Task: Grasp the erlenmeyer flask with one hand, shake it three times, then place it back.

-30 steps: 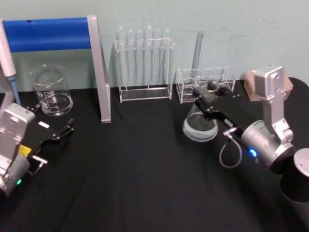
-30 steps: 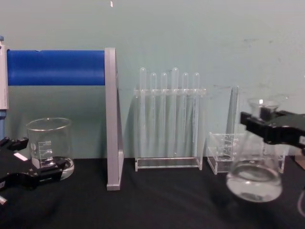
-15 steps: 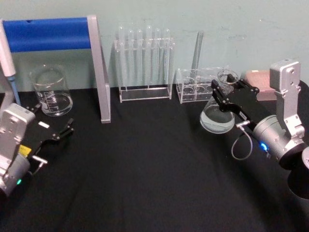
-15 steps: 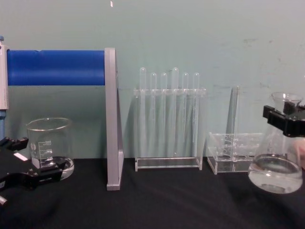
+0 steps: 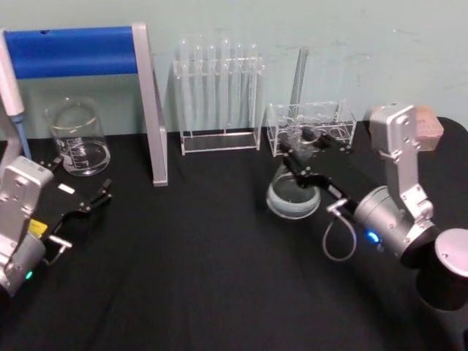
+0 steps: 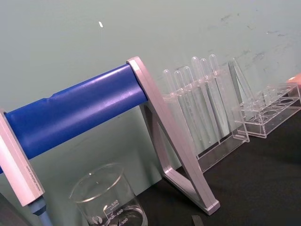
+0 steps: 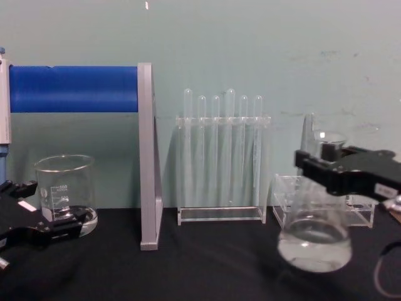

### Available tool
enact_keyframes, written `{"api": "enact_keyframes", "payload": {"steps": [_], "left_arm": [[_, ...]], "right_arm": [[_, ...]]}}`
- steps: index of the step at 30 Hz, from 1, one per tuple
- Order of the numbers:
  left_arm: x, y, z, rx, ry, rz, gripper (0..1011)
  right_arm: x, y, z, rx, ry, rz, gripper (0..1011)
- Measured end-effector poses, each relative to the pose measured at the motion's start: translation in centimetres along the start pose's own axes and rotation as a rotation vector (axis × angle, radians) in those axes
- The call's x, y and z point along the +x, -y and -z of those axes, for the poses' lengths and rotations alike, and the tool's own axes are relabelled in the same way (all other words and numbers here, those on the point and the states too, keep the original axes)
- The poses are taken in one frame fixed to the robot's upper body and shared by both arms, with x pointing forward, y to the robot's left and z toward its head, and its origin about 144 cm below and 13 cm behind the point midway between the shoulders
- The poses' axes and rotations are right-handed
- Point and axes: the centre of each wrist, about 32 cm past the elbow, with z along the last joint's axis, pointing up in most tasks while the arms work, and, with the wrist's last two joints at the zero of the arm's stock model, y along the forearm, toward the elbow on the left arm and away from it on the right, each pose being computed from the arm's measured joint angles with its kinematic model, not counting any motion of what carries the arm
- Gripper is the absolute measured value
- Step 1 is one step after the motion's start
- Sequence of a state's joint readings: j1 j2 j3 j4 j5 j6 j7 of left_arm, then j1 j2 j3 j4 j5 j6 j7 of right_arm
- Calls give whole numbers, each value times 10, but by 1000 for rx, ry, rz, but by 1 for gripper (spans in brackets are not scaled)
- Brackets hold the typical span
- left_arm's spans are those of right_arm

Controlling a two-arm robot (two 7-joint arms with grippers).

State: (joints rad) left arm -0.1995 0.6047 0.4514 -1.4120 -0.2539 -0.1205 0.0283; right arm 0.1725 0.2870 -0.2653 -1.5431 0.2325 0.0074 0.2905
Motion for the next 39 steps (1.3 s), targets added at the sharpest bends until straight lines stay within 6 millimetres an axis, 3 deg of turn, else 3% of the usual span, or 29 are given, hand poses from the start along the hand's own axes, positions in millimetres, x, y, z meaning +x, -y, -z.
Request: {"api": "enact_keyframes", "payload": {"steps": [21,32,39], "left_arm": [[0,0,0,0,0,0,1001],[0,0,0,0,0,0,1001],[0,0,0,0,0,0,1001]], "right_arm": [[-39,0,-3,41,-12,-353,456],[-41,-2,-6,58,-35,-443,456],[-35,-3,-5,51,-38,-412,456]]}}
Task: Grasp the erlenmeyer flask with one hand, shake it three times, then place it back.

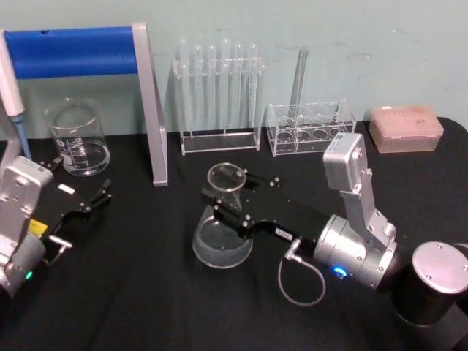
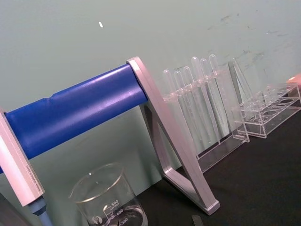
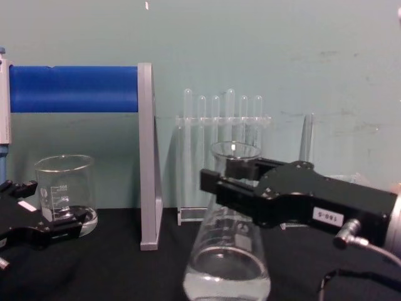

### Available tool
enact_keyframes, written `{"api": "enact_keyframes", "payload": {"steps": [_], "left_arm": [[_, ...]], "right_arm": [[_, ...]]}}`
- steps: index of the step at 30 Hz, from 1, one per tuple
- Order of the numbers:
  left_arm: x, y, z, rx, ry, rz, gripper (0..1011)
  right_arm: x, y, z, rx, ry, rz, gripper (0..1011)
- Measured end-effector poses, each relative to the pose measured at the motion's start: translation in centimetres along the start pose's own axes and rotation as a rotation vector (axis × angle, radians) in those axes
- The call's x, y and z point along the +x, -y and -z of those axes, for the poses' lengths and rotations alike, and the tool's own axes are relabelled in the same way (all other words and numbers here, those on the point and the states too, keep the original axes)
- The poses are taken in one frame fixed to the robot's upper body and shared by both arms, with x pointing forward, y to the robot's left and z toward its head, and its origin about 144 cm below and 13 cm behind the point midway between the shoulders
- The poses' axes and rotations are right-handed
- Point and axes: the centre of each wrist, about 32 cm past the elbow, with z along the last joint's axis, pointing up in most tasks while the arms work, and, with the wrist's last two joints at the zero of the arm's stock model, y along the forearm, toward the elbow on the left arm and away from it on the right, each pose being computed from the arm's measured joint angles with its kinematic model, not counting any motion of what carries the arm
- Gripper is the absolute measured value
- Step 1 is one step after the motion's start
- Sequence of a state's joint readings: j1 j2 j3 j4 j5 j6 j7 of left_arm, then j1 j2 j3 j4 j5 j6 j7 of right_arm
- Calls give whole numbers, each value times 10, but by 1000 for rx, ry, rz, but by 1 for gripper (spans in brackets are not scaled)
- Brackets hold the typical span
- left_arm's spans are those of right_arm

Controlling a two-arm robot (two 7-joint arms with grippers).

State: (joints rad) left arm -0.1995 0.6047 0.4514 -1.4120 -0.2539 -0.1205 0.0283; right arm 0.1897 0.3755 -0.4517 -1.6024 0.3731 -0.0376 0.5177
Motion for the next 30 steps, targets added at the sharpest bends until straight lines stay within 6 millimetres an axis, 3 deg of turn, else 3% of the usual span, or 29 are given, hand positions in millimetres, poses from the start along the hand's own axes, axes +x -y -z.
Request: {"api": "enact_keyframes", "payload": {"steps": [30], "left_arm": [[0,0,0,0,0,0,1001]], "right_arm": [[59,34,-5,1,3,383,456]]}}
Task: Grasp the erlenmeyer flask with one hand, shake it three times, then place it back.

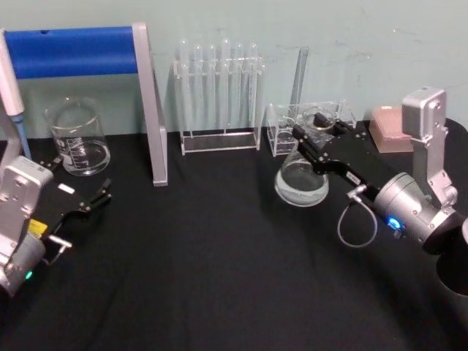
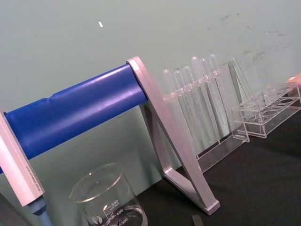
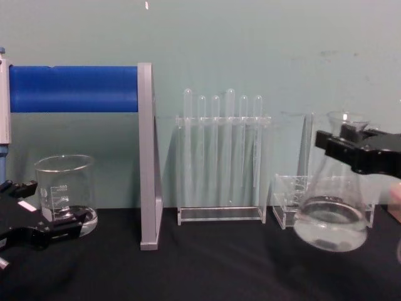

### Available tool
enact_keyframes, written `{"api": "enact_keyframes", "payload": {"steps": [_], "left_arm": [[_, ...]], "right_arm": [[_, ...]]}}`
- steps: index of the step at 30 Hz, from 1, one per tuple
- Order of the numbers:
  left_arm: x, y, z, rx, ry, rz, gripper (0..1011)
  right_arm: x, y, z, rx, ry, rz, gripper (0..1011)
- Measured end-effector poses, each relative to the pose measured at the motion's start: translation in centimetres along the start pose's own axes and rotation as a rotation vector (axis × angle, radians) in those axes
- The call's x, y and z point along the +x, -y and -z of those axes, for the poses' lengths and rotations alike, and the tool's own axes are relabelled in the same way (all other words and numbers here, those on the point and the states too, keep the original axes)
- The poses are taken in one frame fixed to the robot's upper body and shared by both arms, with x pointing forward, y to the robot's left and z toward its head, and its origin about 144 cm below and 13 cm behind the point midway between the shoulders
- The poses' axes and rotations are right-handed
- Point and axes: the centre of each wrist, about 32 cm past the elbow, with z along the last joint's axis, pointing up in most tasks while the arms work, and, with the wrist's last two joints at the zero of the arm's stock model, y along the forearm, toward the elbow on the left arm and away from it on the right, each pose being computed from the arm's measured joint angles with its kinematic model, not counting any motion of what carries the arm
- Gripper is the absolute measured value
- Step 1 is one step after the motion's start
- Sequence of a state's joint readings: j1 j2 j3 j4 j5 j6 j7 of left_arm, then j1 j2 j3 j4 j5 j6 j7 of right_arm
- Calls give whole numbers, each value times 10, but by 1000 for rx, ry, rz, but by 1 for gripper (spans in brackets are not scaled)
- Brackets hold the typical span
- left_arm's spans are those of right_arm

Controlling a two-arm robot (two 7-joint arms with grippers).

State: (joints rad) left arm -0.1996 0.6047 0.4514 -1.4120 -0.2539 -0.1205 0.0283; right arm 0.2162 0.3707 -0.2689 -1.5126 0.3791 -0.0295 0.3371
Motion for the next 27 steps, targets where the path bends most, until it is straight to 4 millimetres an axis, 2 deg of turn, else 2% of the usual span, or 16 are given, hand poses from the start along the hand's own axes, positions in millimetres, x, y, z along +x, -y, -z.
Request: {"api": "enact_keyframes", "payload": {"steps": [14,22,27], "left_arm": [[0,0,0,0,0,0,1001],[0,0,0,0,0,0,1001],[0,0,0,0,0,0,1001]], "right_arm": [[14,8,0,-1,-3,80,456],[3,4,-1,0,-9,23,456],[-11,0,0,-5,-12,-51,456]]}}
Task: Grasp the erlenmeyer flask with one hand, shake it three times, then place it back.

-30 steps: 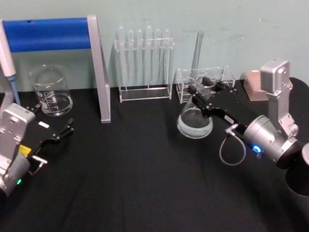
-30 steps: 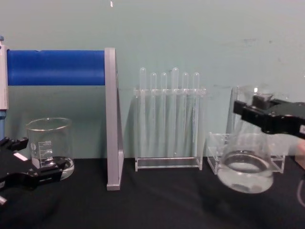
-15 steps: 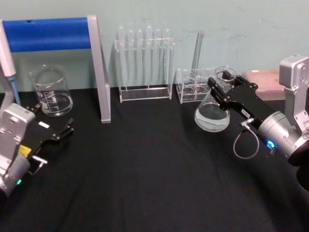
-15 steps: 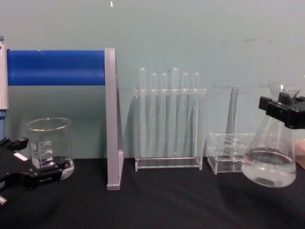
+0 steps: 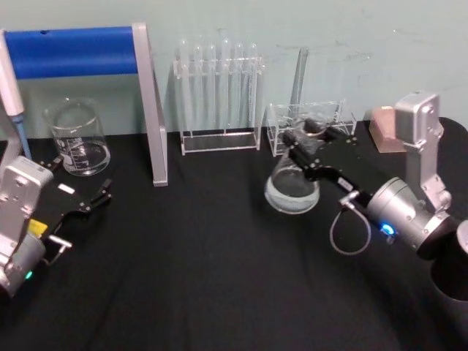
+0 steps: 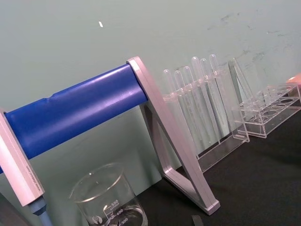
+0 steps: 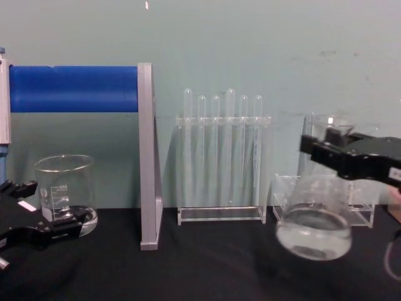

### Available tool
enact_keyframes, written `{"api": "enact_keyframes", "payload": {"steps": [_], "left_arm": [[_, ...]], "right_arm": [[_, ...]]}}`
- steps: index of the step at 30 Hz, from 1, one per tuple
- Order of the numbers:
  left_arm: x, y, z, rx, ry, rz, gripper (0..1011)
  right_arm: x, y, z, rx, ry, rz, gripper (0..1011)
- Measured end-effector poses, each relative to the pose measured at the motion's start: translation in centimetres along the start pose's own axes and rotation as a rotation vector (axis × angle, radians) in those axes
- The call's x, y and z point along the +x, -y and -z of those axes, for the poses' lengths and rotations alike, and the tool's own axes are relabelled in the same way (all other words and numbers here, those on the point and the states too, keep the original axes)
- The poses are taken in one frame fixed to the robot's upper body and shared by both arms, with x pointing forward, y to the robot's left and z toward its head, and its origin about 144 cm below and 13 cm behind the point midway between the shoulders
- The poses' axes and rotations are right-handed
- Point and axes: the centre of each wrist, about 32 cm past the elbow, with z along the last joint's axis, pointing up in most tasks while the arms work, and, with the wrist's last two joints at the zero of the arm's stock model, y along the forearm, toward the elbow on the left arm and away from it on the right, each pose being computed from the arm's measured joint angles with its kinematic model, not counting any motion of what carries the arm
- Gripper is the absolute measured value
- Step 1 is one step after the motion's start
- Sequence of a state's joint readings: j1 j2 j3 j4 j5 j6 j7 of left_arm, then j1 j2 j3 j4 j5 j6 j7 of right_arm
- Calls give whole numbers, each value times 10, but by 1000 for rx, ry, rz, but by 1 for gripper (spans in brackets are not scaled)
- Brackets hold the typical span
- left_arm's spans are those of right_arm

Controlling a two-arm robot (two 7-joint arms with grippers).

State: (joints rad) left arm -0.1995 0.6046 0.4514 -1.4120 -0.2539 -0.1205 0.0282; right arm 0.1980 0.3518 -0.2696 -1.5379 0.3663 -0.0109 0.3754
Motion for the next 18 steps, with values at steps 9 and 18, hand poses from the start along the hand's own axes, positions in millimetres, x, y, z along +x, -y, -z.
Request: {"api": "enact_keyframes", "payload": {"steps": [9,18], "left_arm": [[0,0,0,0,0,0,1001],[0,0,0,0,0,0,1001]], "right_arm": [[-21,-6,1,-10,-6,-121,456],[-37,-10,1,-15,-4,-216,456]]}}
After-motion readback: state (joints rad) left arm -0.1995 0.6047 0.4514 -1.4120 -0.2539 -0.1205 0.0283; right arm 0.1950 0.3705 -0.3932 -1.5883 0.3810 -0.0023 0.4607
